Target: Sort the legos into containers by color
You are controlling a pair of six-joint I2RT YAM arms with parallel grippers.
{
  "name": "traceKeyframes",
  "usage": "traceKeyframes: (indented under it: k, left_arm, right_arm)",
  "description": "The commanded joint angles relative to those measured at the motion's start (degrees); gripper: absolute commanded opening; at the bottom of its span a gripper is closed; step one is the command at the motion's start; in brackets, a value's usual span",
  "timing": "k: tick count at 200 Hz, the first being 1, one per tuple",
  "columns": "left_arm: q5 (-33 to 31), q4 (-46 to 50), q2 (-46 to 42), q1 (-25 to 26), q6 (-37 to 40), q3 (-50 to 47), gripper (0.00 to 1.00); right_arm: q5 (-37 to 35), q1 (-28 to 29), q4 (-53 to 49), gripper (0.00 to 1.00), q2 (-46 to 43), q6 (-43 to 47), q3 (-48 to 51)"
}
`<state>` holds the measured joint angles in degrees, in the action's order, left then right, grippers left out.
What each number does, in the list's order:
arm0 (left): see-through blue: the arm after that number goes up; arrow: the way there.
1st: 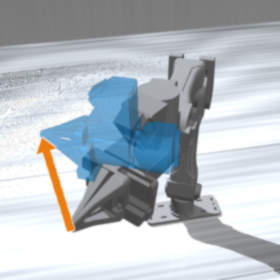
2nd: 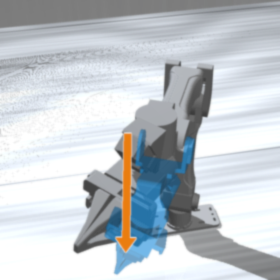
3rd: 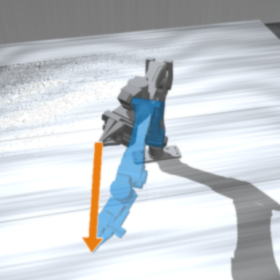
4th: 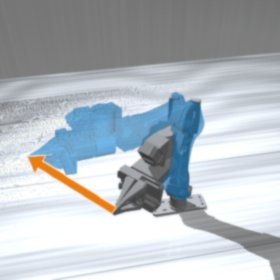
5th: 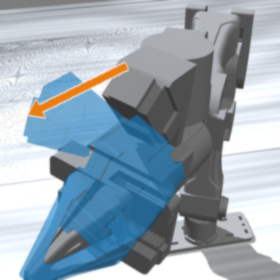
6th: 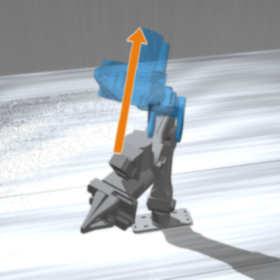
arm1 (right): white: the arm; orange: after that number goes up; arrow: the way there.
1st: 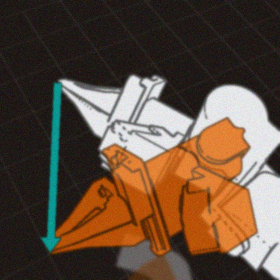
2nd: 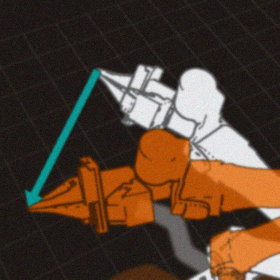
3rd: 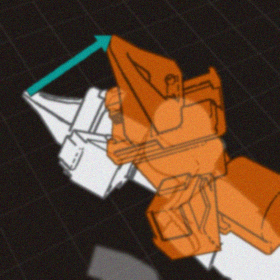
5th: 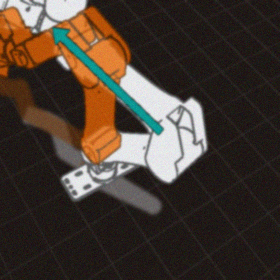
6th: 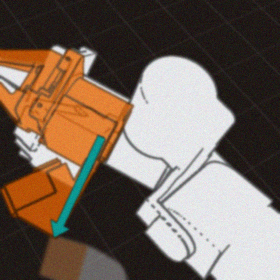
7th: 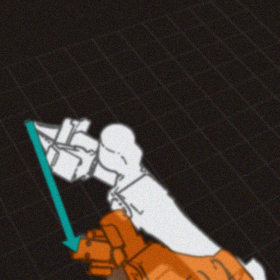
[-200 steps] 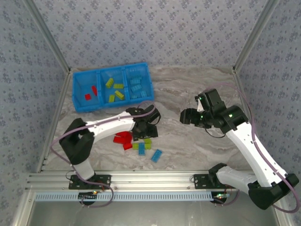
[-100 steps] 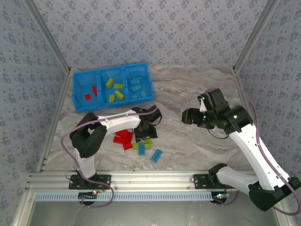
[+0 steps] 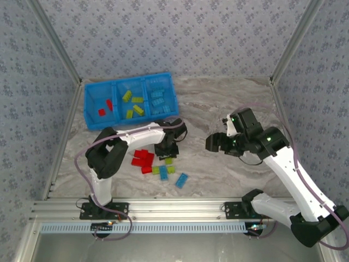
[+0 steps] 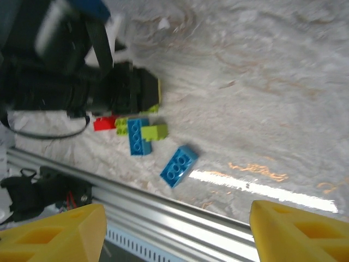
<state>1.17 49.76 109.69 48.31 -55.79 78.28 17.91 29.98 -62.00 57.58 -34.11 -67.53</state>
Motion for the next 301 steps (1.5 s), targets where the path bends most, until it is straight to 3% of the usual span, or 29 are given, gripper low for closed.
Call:
traceKeyframes:
  k: [1, 33, 59, 92, 120, 143, 174, 210, 252, 271, 301]
  left_arm:
    - [-4.61, 5.05, -6.67, -2.82, 3.66, 6.95, 0.28]
    - [-11.59, 9.61, -9.32, -10.53, 10.97, 16.94, 0.28]
    - [-17.31, 13.63, -6.08, -18.77, 16.27, 24.33, 0.28]
    - [-15.35, 12.91, 2.44, -27.21, 20.61, 32.43, 0.29]
    - [-12.4, 14.03, 10.22, -30.49, 20.49, 41.56, 0.3]
    - [-11.52, 14.56, 14.49, -31.0, 21.16, 48.16, 0.45]
    - [-11.24, 17.77, 15.25, -31.02, 22.38, 53.7, 0.48]
    - [-8.0, 12.88, 2.21, -29.25, 24.62, 42.34, 0.47]
    - [-7.46, 4.73, -21.78, -22.06, 32.63, 18.93, 0.47]
    - [-8.35, 3.66, -31.37, -18.13, 36.45, 10.34, 0.48]
    - [-4.83, 4.8, -42.2, -14.64, 40.84, 0.8, 0.58]
  right_arm:
    - [3.48, 0.88, 2.78, 0.72, -1.55, -1.49, 1.11]
    - [-0.71, 0.95, 5.27, 0.73, -2.33, -4.82, -0.06]
    - [-1.98, 0.96, 4.92, 0.73, -2.26, -5.18, -0.28]
    - [-3.01, 1.02, 3.86, 0.73, -2.87, -5.78, -0.22]
    - [-3.93, 1.0, 3.56, 0.73, -4.18, -6.5, -0.32]
    - [-4.75, 1.13, 1.78, 0.73, -4.09, -5.91, -3.33]
    - [-6.22, 1.12, 1.2, 0.73, -4.15, -6.43, -3.3]
    - [-7.47, 1.9, 9.45, 0.73, -2.0, -10.73, 2.92]
    - [-13.09, 12.4, 11.98, 0.73, 7.9, -7.92, 7.02]
    - [-11.1, 14.22, 11.01, 0.75, 14.28, -7.29, 6.08]
    - [-6.38, 16.99, 9.24, 0.89, 26.43, -2.38, 3.94]
